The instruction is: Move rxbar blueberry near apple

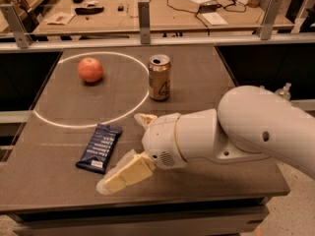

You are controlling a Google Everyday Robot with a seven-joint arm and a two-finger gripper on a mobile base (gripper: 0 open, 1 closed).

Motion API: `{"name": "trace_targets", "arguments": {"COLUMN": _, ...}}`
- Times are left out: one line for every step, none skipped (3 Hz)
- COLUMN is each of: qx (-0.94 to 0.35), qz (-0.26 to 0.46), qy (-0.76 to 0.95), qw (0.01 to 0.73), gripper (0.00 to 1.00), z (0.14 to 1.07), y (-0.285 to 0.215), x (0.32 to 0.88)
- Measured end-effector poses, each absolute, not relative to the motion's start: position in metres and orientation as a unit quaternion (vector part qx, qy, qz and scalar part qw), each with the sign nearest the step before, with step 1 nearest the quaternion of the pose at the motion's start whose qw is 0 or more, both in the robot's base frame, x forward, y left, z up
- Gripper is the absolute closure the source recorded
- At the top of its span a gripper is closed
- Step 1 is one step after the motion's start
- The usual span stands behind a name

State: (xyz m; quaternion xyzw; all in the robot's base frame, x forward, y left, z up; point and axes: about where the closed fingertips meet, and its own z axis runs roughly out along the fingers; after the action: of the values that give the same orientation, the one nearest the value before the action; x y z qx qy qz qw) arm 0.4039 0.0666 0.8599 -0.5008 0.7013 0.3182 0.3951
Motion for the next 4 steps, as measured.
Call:
{"name": "trace_targets", "arguments": {"qx": -0.490, "qz": 0.306, "qy": 0.710, "qw": 0.403, "gripper": 0.00, "z": 0.852, "y": 0.082, "x": 0.418}}
{"name": "trace_targets", "arguments": {"qx": -0.481, "qz": 0.300, "qy": 0.719, "qw": 0.402, "gripper": 0.00, "z": 0.848, "y": 0.100, "x": 0.425}}
{"name": "trace_targets", "arguments": {"qx": -0.481, "qz": 0.306, "qy": 0.710, "qw": 0.413, "gripper": 0.00, "z": 0.845, "y": 0.118, "x": 0.435}}
{"name": "trace_targets", "arguments": {"qx": -0.497, "qz": 0.310, "qy": 0.690, "qw": 0.426, "gripper": 0.00, "z": 0.841, "y": 0.129, "x": 0.444}}
